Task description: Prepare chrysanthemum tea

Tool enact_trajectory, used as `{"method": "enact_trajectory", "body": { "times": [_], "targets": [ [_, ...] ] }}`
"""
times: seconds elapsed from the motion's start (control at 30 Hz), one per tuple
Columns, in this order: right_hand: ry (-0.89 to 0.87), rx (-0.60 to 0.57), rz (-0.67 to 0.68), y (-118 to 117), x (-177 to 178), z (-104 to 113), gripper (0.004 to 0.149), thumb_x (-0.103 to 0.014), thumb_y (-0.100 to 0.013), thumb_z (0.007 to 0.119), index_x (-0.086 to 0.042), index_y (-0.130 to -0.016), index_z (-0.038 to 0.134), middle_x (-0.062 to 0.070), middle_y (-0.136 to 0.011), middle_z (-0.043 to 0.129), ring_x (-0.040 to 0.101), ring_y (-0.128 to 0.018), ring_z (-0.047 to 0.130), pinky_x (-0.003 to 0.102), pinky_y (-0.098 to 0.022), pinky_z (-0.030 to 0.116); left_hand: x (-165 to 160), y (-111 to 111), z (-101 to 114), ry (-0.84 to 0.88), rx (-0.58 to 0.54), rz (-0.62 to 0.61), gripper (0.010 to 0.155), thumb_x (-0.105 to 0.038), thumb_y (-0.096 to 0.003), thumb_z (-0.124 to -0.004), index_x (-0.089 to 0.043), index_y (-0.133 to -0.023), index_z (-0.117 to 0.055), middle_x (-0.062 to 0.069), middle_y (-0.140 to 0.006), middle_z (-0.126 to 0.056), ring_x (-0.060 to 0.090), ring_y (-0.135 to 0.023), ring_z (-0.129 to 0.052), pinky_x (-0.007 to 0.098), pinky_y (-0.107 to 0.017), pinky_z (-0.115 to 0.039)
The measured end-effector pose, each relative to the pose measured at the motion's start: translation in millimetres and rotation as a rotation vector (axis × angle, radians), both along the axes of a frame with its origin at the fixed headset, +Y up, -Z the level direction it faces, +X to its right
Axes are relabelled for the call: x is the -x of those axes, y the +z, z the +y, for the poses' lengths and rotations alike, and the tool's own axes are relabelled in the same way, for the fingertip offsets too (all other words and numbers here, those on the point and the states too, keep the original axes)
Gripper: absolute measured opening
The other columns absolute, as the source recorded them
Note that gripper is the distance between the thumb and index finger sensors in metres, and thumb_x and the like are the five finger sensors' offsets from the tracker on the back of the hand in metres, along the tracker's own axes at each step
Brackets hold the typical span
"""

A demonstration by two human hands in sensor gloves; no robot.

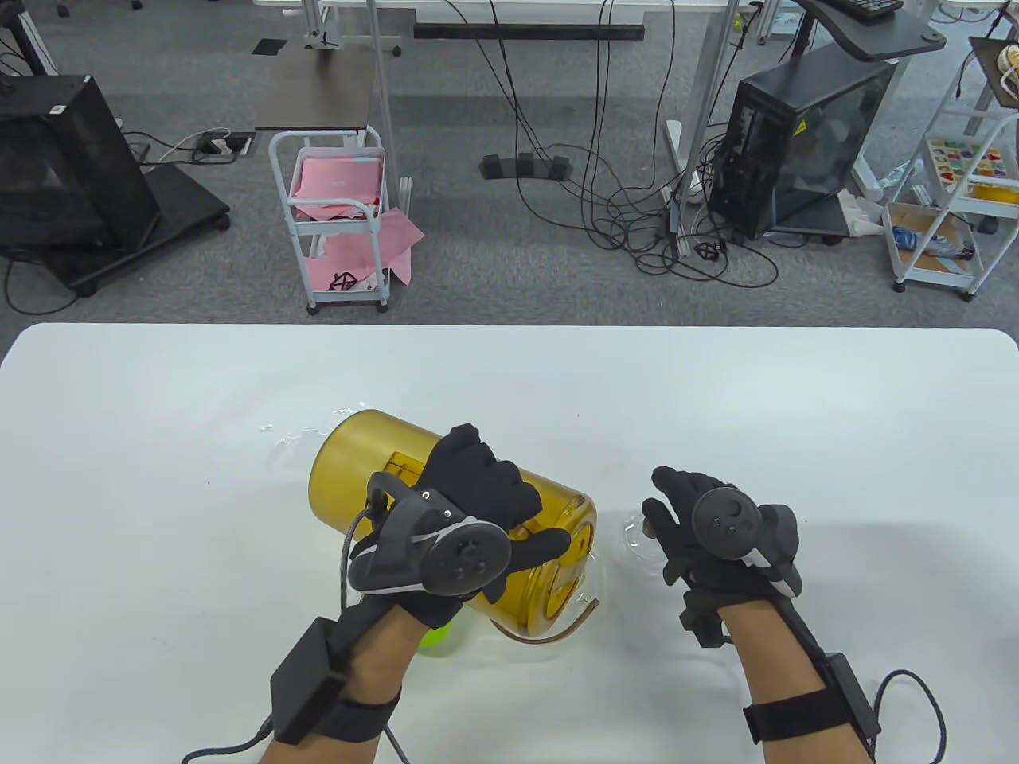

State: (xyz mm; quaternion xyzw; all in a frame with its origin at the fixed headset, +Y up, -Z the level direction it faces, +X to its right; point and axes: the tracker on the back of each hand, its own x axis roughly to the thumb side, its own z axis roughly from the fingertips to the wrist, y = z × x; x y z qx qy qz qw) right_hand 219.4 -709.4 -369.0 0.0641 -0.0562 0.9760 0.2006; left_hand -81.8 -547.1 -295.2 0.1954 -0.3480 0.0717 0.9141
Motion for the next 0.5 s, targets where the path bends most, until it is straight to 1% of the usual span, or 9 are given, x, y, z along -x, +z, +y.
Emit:
{"method": "enact_trajectory", "body": {
  "times": [0.5],
  "targets": [
    [0.002,0.003,0.001,-0.1,-0.6,0.3,0.059,-0.056,-0.056,0.068,-0.027,-0.108,0.066,0.003,-0.106,0.071,0.037,-0.104,0.073,0.065,-0.074,0.052,-1.7,1.4,0.2,-0.007,-0.006,0.001,0.05,-0.072,-0.0457,-0.087,-0.025,-0.057,-0.099,0.003,-0.049,-0.103,0.034,-0.053,-0.094,0.069,-0.074,-0.055]
  ]
}}
